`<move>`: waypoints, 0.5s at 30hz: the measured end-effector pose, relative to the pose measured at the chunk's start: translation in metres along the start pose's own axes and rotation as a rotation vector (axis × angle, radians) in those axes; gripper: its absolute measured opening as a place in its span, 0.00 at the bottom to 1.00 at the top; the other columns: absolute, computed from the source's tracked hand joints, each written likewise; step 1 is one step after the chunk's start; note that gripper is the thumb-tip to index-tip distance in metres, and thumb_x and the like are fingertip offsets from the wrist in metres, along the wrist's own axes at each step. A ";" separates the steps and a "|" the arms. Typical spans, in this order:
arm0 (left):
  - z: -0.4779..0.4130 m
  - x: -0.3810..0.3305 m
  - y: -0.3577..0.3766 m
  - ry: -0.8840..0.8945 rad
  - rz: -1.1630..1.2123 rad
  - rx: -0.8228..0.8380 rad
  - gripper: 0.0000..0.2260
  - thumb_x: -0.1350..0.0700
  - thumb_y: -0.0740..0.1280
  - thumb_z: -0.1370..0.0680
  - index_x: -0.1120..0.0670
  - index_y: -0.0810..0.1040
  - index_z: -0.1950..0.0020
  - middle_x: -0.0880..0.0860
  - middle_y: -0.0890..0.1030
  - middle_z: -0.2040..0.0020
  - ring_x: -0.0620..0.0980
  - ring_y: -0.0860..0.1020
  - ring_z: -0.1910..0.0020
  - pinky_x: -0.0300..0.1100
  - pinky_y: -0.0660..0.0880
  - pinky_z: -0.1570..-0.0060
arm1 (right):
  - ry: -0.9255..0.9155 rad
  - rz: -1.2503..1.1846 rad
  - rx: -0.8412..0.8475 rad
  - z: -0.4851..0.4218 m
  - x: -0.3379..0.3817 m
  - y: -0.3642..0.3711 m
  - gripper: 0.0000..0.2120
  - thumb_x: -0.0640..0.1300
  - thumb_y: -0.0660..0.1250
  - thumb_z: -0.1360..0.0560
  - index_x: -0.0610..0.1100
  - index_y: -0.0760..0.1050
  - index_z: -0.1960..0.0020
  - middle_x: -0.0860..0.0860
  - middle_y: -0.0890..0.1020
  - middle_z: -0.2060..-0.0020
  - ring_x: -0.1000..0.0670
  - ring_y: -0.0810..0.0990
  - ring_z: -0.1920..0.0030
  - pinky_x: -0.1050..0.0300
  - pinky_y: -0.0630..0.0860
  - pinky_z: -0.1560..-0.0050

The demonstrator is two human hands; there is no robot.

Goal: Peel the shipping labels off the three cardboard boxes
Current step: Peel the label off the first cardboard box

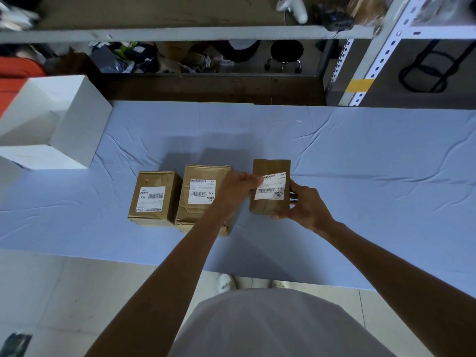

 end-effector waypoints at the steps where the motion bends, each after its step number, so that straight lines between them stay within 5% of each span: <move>1: 0.000 0.000 0.000 -0.002 0.001 -0.004 0.11 0.58 0.69 0.25 0.66 0.81 0.51 0.63 0.84 0.52 0.62 0.82 0.49 0.58 0.75 0.40 | -0.003 0.005 0.002 0.000 0.000 0.000 0.43 0.42 0.82 0.43 0.49 0.69 0.31 0.59 0.81 0.49 0.56 0.81 0.50 0.72 0.76 0.55; 15: 0.000 -0.002 -0.001 0.001 -0.032 0.011 0.07 0.57 0.69 0.25 0.58 0.81 0.61 0.63 0.84 0.52 0.65 0.80 0.47 0.62 0.74 0.41 | 0.020 0.016 -0.016 0.000 -0.001 0.000 0.43 0.42 0.83 0.44 0.49 0.70 0.32 0.61 0.81 0.52 0.62 0.81 0.56 0.77 0.74 0.59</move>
Point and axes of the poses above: each hand's wrist, its own z-axis away from the middle knuckle, its own y-axis out of the palm, x = y × z, the point moved 4 cm from there along -z, towards the middle knuckle
